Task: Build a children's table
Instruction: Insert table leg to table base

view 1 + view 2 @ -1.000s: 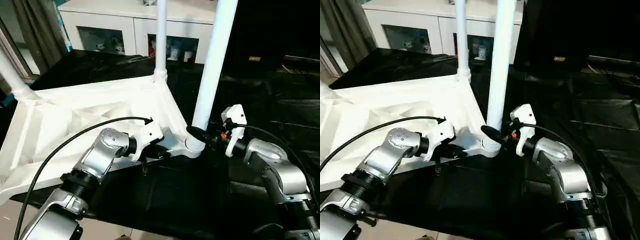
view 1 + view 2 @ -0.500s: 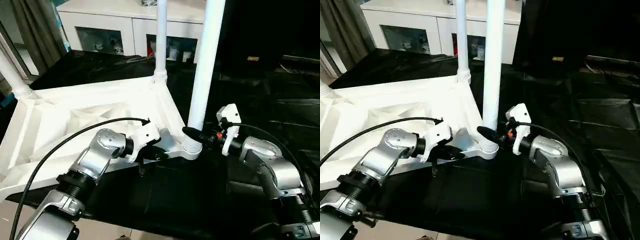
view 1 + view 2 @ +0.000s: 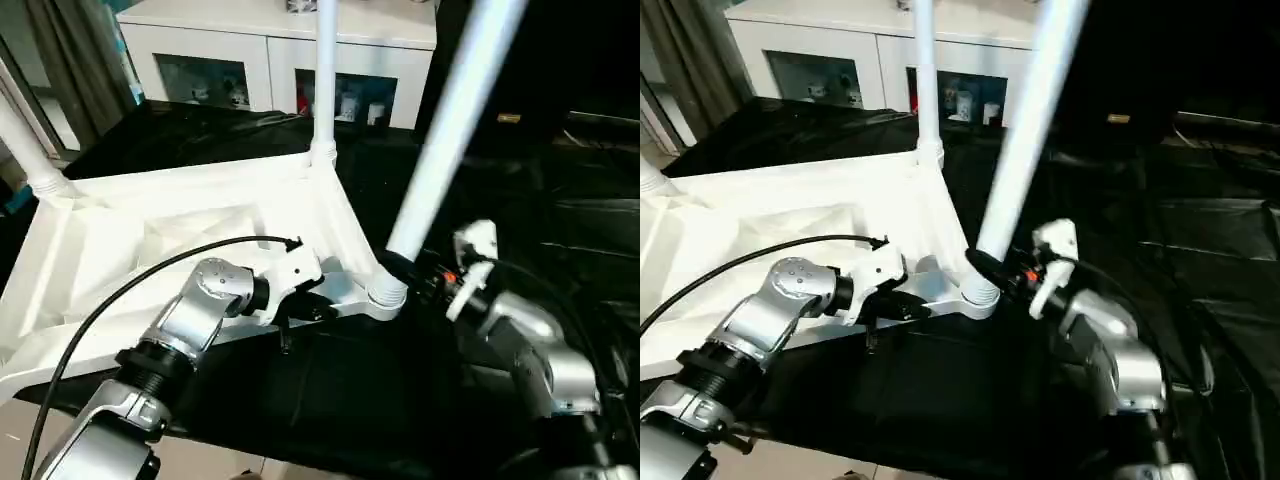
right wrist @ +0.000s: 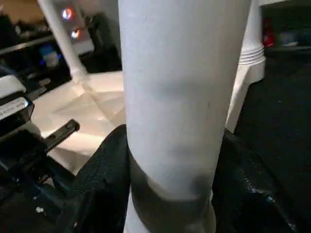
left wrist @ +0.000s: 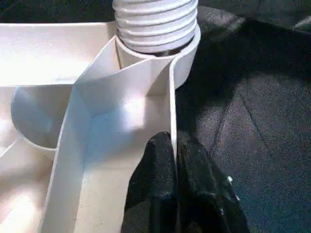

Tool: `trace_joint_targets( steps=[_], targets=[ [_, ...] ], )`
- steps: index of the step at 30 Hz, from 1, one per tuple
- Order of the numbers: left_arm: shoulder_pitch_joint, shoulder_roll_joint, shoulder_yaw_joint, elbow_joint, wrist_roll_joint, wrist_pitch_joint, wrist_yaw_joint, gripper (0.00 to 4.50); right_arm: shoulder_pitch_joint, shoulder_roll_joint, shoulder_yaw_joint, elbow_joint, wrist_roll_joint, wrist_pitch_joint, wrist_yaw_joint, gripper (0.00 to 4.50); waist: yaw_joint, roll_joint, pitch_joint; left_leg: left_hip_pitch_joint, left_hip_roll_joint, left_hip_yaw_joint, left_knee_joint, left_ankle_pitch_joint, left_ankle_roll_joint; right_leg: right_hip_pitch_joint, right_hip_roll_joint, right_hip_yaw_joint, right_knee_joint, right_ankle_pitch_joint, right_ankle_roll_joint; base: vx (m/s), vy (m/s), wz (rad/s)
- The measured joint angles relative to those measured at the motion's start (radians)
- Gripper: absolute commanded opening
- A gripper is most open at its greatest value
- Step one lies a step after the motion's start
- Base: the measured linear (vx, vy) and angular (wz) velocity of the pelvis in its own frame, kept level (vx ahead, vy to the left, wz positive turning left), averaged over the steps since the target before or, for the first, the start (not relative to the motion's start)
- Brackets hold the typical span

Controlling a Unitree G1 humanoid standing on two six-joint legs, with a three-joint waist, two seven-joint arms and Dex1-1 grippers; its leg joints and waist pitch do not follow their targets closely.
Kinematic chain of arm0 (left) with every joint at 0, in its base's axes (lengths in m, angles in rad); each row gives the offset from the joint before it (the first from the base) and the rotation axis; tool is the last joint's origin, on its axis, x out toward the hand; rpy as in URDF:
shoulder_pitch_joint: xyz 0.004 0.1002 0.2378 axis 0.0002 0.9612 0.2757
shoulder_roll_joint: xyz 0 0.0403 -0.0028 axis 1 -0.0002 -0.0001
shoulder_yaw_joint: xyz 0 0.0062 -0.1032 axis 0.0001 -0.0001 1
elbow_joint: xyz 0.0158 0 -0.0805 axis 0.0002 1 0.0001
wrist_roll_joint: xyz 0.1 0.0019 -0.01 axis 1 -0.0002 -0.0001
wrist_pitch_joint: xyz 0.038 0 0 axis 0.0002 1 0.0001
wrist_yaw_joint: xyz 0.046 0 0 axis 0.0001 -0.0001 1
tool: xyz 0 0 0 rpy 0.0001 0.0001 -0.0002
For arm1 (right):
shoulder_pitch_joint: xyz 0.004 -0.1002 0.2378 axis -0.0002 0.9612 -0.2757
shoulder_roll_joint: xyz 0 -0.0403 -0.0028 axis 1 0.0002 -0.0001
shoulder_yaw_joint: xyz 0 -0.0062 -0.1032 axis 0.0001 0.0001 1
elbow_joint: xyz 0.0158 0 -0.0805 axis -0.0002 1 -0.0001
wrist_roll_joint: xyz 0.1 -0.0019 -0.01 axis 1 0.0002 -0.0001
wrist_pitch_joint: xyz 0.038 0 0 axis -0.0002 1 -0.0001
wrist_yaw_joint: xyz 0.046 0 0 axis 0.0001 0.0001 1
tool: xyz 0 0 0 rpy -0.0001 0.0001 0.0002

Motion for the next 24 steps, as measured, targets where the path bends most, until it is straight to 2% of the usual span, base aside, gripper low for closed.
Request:
trace_joint_targets(
  steps=[3,9,14,20,24],
  targets=[
    [-0.003,-0.004,-0.001,0.009,0.0,-0.006,0.003,0.0,0.038,0.024,-0.013,0.0,0.014,-0.054,-0.01,1.88,0.0,0.003,-0.001,0.0,0.0,0.0,0.0,0.0,0.0,0.0,0.0,0.0,0.0,0.0,0.0,0.0,0.0,0.0],
    [-0.005,-0.012,-0.005,0.021,0.001,-0.019,0.003,0.0,0.073,0.032,-0.012,-0.008,0.013,-0.107,-0.014,1.88,0.003,0.009,-0.005,0.0,0.0,0.0,-0.001,0.0,0.0,0.001,0.0,0.0,-0.002,0.0,0.0,0.0,0.0,0.0],
    [-0.007,-0.012,-0.005,0.029,0.001,-0.024,0.003,0.0,0.077,0.022,0.002,-0.02,-0.009,-0.116,-0.018,1.88,0.002,0.01,-0.005,0.0,0.0,0.0,-0.002,0.0,0.0,0.003,0.0,0.0,-0.004,0.0,0.0,0.0,0.0,0.0],
    [-0.007,-0.006,-0.007,0.032,0.0,-0.029,0.001,0.0,0.023,-0.069,0.093,-0.048,-0.102,-0.089,0.021,1.88,-0.001,0.009,-0.007,0.0,0.0,0.0,-0.002,0.0,0.0,0.004,0.0,0.0,-0.004,0.0,0.0,0.0,0.0,0.0],
    [-0.007,-0.003,-0.008,0.032,0.0,-0.03,-0.001,0.0,-0.004,-0.085,0.111,-0.044,-0.126,-0.063,0.041,1.88,-0.001,0.006,-0.007,0.0,0.0,0.0,-0.002,0.0,0.0,0.004,0.0,0.0,-0.004,0.0,0.001,0.0,0.0,0.0]
  ],
)
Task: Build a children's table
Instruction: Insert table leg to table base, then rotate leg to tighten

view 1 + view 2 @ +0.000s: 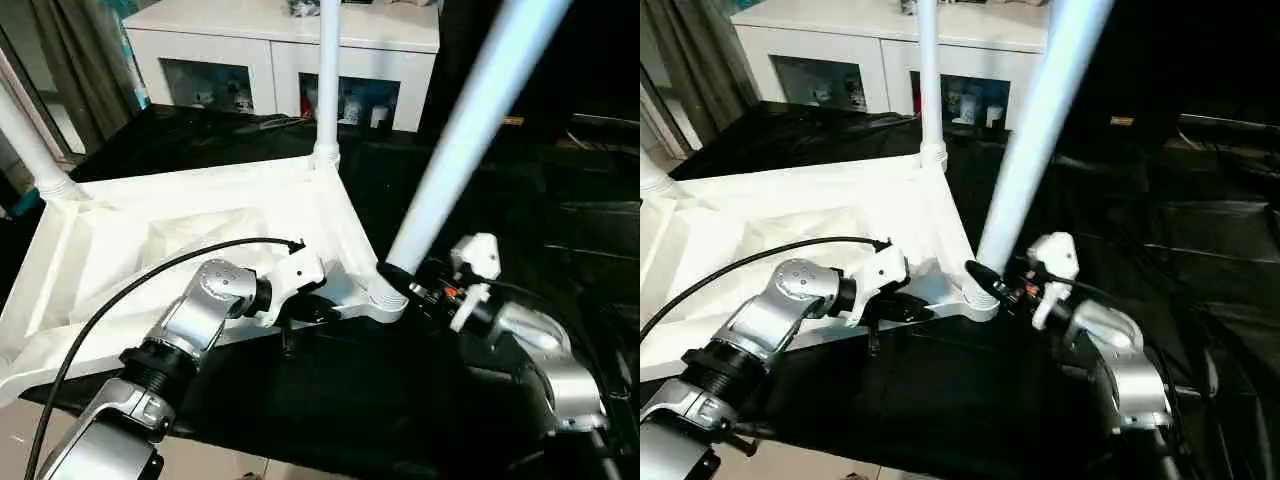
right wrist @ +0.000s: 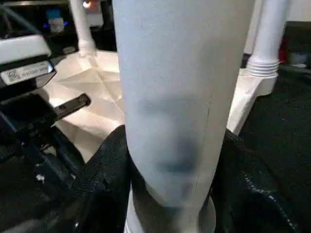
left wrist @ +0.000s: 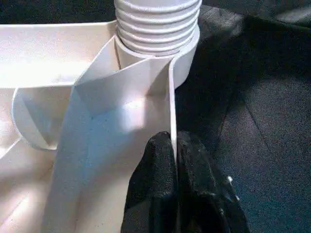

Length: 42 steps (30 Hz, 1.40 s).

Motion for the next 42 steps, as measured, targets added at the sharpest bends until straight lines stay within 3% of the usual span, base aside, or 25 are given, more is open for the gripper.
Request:
trace_joint_targets(
  steps=[11,23,29,37,42],
  targets=[
    [0.0,0.006,-0.003,0.01,0.0,-0.021,-0.011,0.0,-0.039,-0.057,0.032,0.024,-0.001,0.048,0.075,1.88,0.0,-0.004,-0.002,0.0,0.0,0.0,-0.001,0.0,0.0,0.002,0.0,0.0,-0.001,-0.001,0.001,0.0,0.0,0.0],
    [0.005,0.054,-0.007,0.04,-0.022,-0.124,-0.139,0.0,-0.028,-0.075,0.035,0.066,0.045,-0.015,0.249,1.87,0.002,-0.005,-0.003,0.0,0.0,0.0,-0.003,0.0,0.0,0.002,0.0,0.0,-0.002,-0.001,0.001,0.0,0.0,0.0],
    [-0.004,0.053,-0.008,0.057,-0.023,-0.127,-0.156,0.0,-0.029,-0.075,0.036,0.091,0.048,-0.044,0.278,1.87,0.002,-0.007,-0.004,0.001,0.0,0.0,-0.003,0.0,0.0,0.002,0.0,0.0,-0.003,-0.001,0.001,0.0,0.0,0.0],
    [-0.048,0.005,-0.007,0.127,-0.001,-0.107,-0.064,0.0,-0.067,-0.033,0.015,0.187,0.029,-0.097,0.179,1.87,-0.003,-0.008,-0.003,0.005,0.0,0.0,-0.003,0.0,0.0,0.008,0.0,0.0,-0.006,-0.004,0.007,0.0,0.0,0.0],
    [-0.069,-0.038,0.019,0.144,0.005,-0.01,0.032,0.0,-0.131,0.032,-0.001,0.277,-0.017,-0.133,0.009,1.87,-0.025,-0.008,-0.003,0.003,0.0,0.0,-0.003,0.0,0.0,0.008,0.0,0.0,-0.012,-0.004,0.007,0.0,0.0,0.0]
  ],
)
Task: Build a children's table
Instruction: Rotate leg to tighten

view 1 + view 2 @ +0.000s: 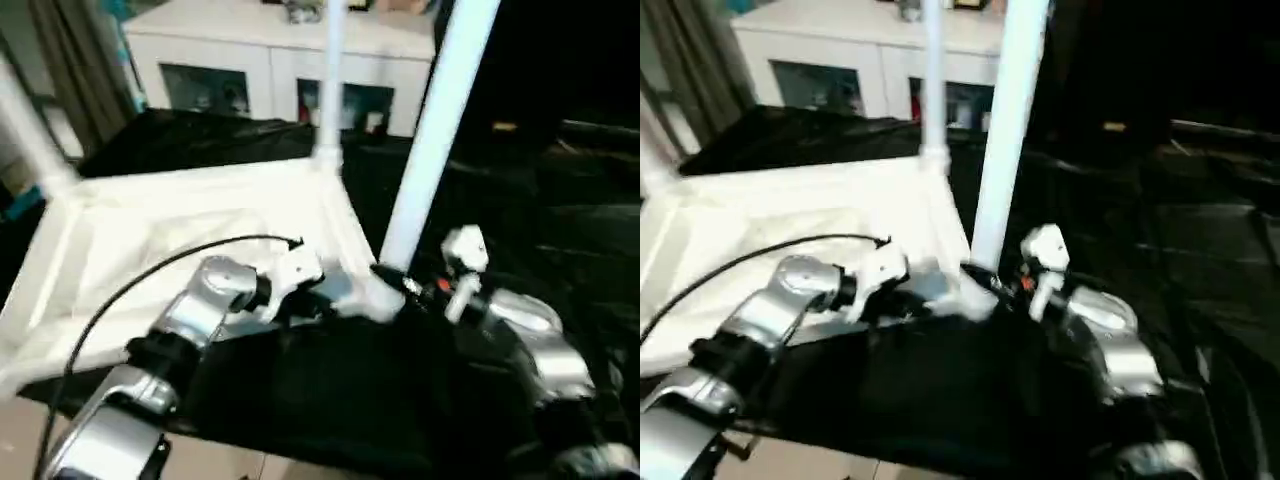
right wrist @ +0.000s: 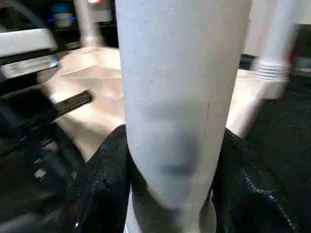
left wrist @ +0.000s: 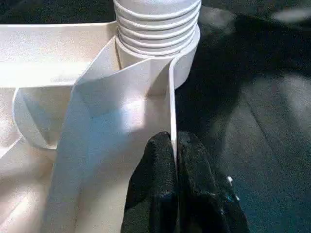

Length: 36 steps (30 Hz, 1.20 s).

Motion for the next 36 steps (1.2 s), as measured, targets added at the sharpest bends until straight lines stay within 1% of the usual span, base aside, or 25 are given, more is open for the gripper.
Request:
trace_joint_targets(
  steps=[3,5,7,9,11,13,14,15,18,21,27,31,36],
  targets=[
    [-0.014,-0.025,0.02,0.007,0.003,0.059,0.057,0.0,-0.06,0.043,0.001,0.064,-0.027,-0.011,-0.107,1.87,-0.01,-0.001,0.001,0.0,0.0,0.0,0.0,0.0,0.0,-0.001,0.0,-0.001,-0.001,0.0,0.0,0.0,0.0,0.0],
    [-0.029,-0.04,0.031,0.01,0.007,0.104,0.103,0.0,-0.106,0.078,0.008,0.119,-0.054,-0.027,-0.196,1.87,-0.02,-0.002,0.001,-0.001,0.0,0.0,0.0,0.001,-0.002,-0.003,0.0,-0.001,-0.001,0.001,-0.002,0.0,0.0,0.0],
    [-0.047,-0.069,0.05,0.018,0.015,0.154,0.179,0.0,-0.167,0.128,0.004,0.196,-0.073,-0.047,-0.328,1.87,-0.031,-0.002,0.001,-0.002,0.0,-0.001,0.0,0.002,-0.003,-0.005,0.0,-0.001,-0.001,0.004,-0.007,0.0,0.0,0.0],
    [-0.071,-0.096,0.061,0.029,0.024,0.198,0.246,0.0,-0.222,0.17,-0.002,0.266,-0.094,-0.064,-0.449,1.87,-0.033,-0.002,0.002,-0.004,0.0,-0.001,0.0,0.002,-0.004,-0.009,0.0,-0.003,-0.001,0.006,-0.009,0.0,0.0,0.0],
    [-0.084,-0.127,0.072,0.031,0.032,0.23,0.309,0.0,-0.265,0.198,-0.006,0.318,-0.108,-0.075,-0.551,1.87,-0.035,-0.002,0.002,-0.004,0.001,-0.001,-0.001,0.002,-0.004,-0.01,0.0,-0.005,-0.001,0.009,-0.015,0.0,0.0,0.0],
    [-0.09,-0.151,0.083,0.035,0.033,0.246,0.351,0.0,-0.292,0.218,-0.012,0.353,-0.121,-0.09,-0.612,1.87,-0.035,-0.004,0.001,-0.004,0.001,-0.001,-0.005,0.001,-0.004,-0.011,0.0,-0.005,-0.002,0.01,-0.016,0.0,0.0,0.0],
    [-0.098,-0.164,0.088,0.043,0.034,0.252,0.374,0.0,-0.307,0.228,-0.021,0.374,-0.127,-0.098,-0.643,1.87,-0.033,-0.004,0.001,-0.004,0.001,-0.001,-0.007,0.001,-0.004,-0.011,0.0,-0.007,-0.002,0.01,-0.016,0.0,0.0,0.0],
    [-0.106,-0.179,0.091,0.052,0.034,0.258,0.4,0.0,-0.321,0.234,-0.024,0.393,-0.136,-0.107,-0.674,1.87,-0.028,-0.005,0.001,-0.004,0.001,-0.001,-0.009,0.002,-0.004,-0.012,0.0,-0.008,-0.002,0.01,-0.016,0.0,0.0,0.0],
    [-0.112,-0.191,0.092,0.058,0.034,0.26,0.426,0.0,-0.338,0.242,-0.025,0.42,-0.152,-0.126,-0.711,1.87,-0.023,-0.005,0.001,-0.004,0.004,-0.001,-0.015,0.006,0.001,-0.012,0.0,-0.014,-0.005,0.01,-0.017,0.0,0.0,0.0],
    [-0.113,-0.192,0.093,0.06,0.034,0.26,0.439,0.0,-0.347,0.251,-0.025,0.45,-0.159,-0.154,-0.733,1.87,-0.022,-0.005,0.001,-0.004,0.007,-0.001,-0.015,0.006,0.0,-0.012,0.001,-0.016,-0.005,0.009,-0.017,0.0,0.0,0.0],
    [-0.114,-0.19,0.099,0.067,0.034,0.26,0.447,0.0,-0.359,0.259,-0.036,0.488,-0.161,-0.187,-0.74,1.87,-0.022,-0.005,0.001,-0.003,0.007,-0.001,-0.015,0.004,-0.007,-0.011,0.001,-0.016,-0.005,0.009,-0.017,0.0,0.0,0.0],
    [-0.114,-0.19,0.099,0.067,0.034,0.26,0.449,0.0,-0.364,0.262,-0.042,0.501,-0.164,-0.197,-0.74,1.87,-0.023,-0.004,0.001,-0.003,0.007,-0.001,-0.015,0.004,-0.007,-0.011,0.001,-0.016,-0.005,0.009,-0.018,0.0,0.0,0.0],
    [-0.114,-0.189,0.099,0.068,0.034,0.26,0.45,0.0,-0.373,0.264,-0.043,0.534,-0.173,-0.231,-0.739,1.87,-0.023,-0.004,0.001,-0.003,0.007,-0.001,-0.015,0.004,-0.007,-0.011,0.001,-0.016,-0.005,0.009,-0.018,0.0,0.0,0.0]
  ],
)
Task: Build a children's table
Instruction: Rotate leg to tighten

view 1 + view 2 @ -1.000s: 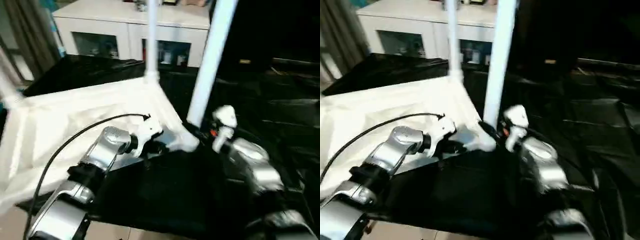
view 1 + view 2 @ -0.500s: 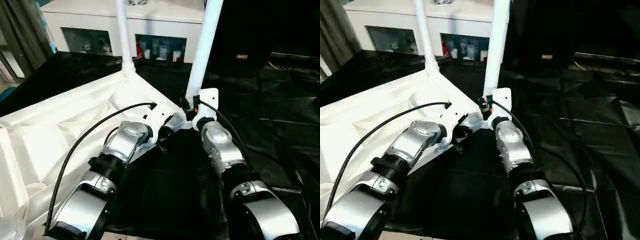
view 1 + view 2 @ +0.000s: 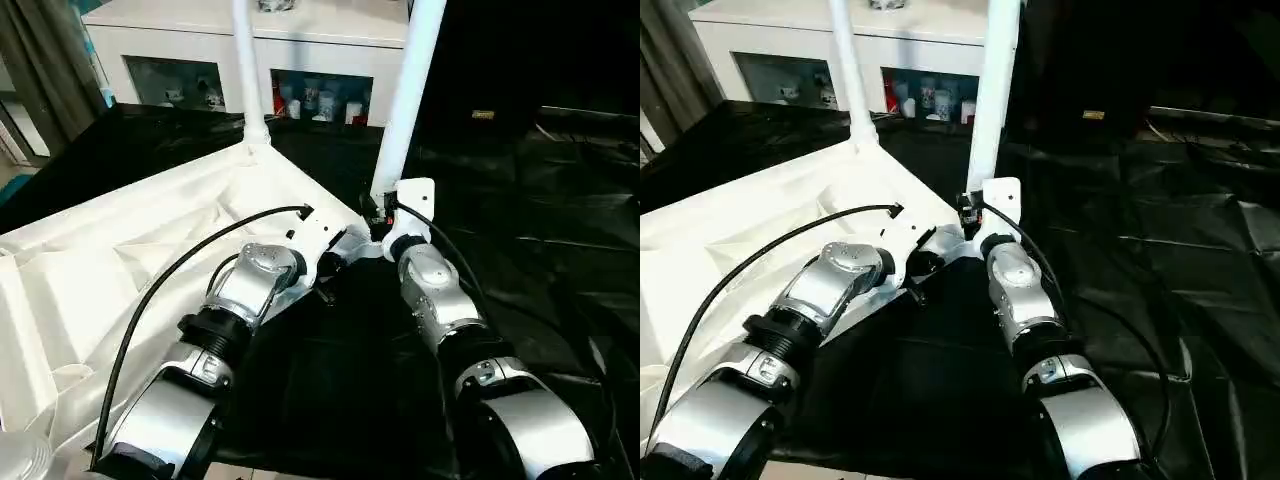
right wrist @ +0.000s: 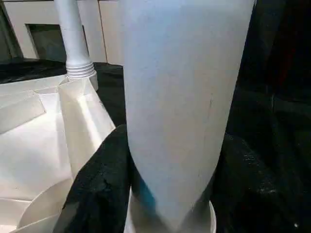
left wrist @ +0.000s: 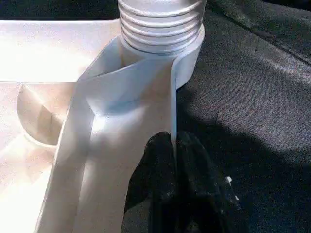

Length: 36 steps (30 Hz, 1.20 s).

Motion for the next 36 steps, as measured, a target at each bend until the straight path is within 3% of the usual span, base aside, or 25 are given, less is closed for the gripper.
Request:
trace_joint_targets(
  steps=[5,7,18,30,36],
  targets=[
    [0.0,0.001,0.0,0.0,-0.001,-0.001,0.0,0.0,-0.001,0.0,-0.002,0.007,-0.003,-0.009,0.004,1.87,0.0,0.0,0.0,0.0,0.0,0.0,0.0,0.0,0.0,0.0,0.0,0.0,0.0,0.0,0.0,0.0,0.0,0.0],
    [0.0,0.001,0.0,0.0,-0.001,-0.001,0.0,0.0,-0.001,0.001,-0.006,0.009,-0.002,-0.012,0.008,2.43,0.0,0.0,0.0,0.0,0.0,0.0,0.0,0.0,0.0,0.0,0.0,0.0,0.0,0.0,0.0,0.0,0.0,0.0],
    [-0.003,0.001,-0.003,-0.001,-0.011,-0.026,-0.035,0.0,0.011,-0.005,-0.076,0.077,0.05,-0.003,0.108,3.33,0.02,0.009,0.006,-0.001,0.002,0.001,0.0,0.003,0.006,-0.004,0.0,-0.002,0.0,0.0,0.0,0.0,0.0,0.0],
    [-0.003,0.021,-0.014,-0.009,-0.012,-0.048,-0.08,0.0,0.056,-0.044,-0.075,0.034,0.058,-0.029,0.298,4.36,0.029,0.015,0.01,-0.005,0.002,0.001,0.0,0.004,0.007,-0.007,0.0,-0.003,0.0,0.0,0.0,0.0,0.0,0.0],
    [-0.001,0.029,-0.021,-0.017,-0.012,-0.052,-0.102,0.0,0.106,-0.084,-0.062,-0.046,0.06,-0.03,0.388,4.36,0.039,0.015,0.01,-0.006,0.003,0.001,0.001,0.005,0.008,-0.008,0.0,-0.004,0.001,0.0,-0.001,0.0,0.0,0.0]
  ],
)
